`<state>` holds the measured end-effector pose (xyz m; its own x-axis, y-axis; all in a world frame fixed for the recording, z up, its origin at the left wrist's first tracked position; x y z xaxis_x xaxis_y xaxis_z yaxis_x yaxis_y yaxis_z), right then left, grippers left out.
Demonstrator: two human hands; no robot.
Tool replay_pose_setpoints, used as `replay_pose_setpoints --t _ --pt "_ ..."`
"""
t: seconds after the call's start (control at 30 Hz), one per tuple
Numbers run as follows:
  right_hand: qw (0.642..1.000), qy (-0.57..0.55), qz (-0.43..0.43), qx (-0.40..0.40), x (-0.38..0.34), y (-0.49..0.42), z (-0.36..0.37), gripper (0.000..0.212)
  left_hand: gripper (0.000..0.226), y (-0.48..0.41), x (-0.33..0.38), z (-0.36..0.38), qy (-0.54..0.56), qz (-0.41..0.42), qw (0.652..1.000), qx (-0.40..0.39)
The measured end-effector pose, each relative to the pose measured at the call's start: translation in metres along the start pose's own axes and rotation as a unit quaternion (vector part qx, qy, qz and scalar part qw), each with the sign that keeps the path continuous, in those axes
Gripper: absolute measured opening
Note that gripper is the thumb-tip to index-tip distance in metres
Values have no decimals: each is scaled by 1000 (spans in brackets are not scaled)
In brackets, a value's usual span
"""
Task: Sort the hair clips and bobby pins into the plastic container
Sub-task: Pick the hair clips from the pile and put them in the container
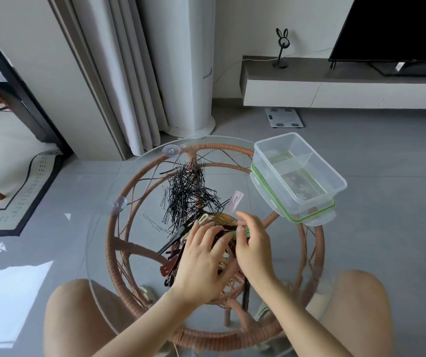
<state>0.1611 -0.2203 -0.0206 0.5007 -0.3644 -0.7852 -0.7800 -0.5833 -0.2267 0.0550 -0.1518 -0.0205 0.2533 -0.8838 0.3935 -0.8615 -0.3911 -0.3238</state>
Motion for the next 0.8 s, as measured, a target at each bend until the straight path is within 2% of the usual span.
replay_pose_setpoints --t 0.1,0.17,0.23,0.3,0.37,0.5,0.57,0.67,0.8 --pt "999 31 -13 -38 -11 2 -10 38 36 -17 -6 -9 97 -18 994 39" --pt "996 73 -25 -52 -16 -2 -24 40 38 -39 -10 -10 77 -19 996 34" --pt "987 143 -65 21 -20 -10 -43 36 45 -68 -14 -3 1 -13 1000 -15" --pt "972 205 -81 88 -18 -26 -61 28 52 -97 -19 11 -53 -13 993 -107" --pt "959 257 -68 102 -7 -50 -76 26 56 -119 -23 24 -82 -8 980 -182" --pt "948 318 9 8 23 -91 -95 33 63 -131 -17 35 -76 12 965 -253" --pt "950 312 -3 -26 31 -95 -95 17 66 -123 -13 36 -55 4 961 -272" --pt "946 318 -40 -47 35 -91 -94 31 69 -108 -8 30 -43 13 961 -272" --pt "943 324 -49 -54 38 -81 -97 31 85 -94 9 13 -67 32 947 -313"
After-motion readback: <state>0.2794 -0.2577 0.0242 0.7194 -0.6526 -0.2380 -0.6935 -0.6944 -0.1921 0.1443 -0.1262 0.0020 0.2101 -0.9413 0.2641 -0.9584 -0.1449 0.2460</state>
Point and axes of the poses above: each hand's wrist, its own y-axis away from the middle knuckle, its own z-axis out of the palm, x = y × z, the point moved 1 cm from there along -y, towards the middle knuckle, and after that the axes turned 1 degree about y, right-handed, at the moved point
